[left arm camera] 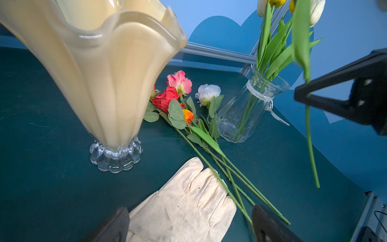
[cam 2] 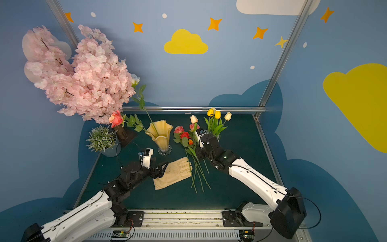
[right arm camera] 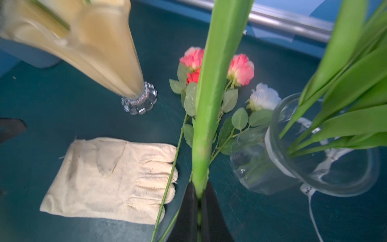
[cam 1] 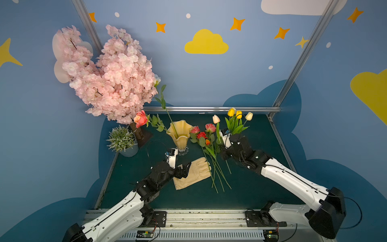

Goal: Arrange the flowers in different vases according to their variety
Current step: Pick up the flower at the center of the board, then insert the flower into the vase.

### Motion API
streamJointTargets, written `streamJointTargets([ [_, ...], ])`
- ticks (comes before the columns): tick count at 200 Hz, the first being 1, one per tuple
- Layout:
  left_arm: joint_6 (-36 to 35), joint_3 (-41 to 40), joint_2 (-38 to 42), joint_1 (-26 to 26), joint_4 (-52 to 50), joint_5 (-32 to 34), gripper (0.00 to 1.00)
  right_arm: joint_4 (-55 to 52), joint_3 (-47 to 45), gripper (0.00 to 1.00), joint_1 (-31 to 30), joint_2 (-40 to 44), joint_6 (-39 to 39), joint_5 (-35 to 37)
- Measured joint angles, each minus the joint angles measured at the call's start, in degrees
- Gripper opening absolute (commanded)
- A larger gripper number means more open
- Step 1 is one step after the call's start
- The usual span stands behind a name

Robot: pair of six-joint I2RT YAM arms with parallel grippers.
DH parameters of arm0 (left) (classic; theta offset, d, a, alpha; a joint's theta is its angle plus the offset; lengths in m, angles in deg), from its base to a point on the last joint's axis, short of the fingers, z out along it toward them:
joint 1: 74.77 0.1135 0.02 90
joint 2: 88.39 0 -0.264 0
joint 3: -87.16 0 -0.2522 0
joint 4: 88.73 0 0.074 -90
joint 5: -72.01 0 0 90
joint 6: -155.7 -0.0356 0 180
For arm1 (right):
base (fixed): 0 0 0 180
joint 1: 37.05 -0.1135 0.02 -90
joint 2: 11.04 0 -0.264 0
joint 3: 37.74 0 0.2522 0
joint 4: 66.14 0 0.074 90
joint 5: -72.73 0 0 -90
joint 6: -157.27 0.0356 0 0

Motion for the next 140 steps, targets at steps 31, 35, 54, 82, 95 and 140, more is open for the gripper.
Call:
streamJointTargets([
  [31, 0.0, 0.0, 0.6, -0.1, 0.1, -0.2, 0.98, 6.3, -1.4, 0.0, 4.2, 6.3, -1.1, 1.0],
  [35, 0.0, 0.0, 0.7, -0.1, 0.2, -0.2, 0.98, 7.4, -1.7, 0.0, 4.8, 7.0, -1.2, 1.1],
  [54, 0.0, 0.0, 0.8, -0.1, 0.2, -0.3, 1.0, 13.0, -3.4, 0.0, 7.7, 9.3, -1.0, 1.9],
  [82, 0.0, 0.0, 1.0, -0.1, 0.2, -0.4, 1.0, 20.4, -4.6, 0.0, 11.7, 9.6, -0.3, 2.6],
  [95, 0.0, 0.0, 1.1, -0.1, 0.2, -0.4, 1.0, 23.3, -4.6, 0.0, 13.0, 8.9, 0.0, 2.6],
  [140, 0.0, 0.0, 1.2, -0.1, 0.2, -0.1, 1.0, 31.7, -3.6, 0.0, 15.4, 3.4, -0.9, 2.1],
])
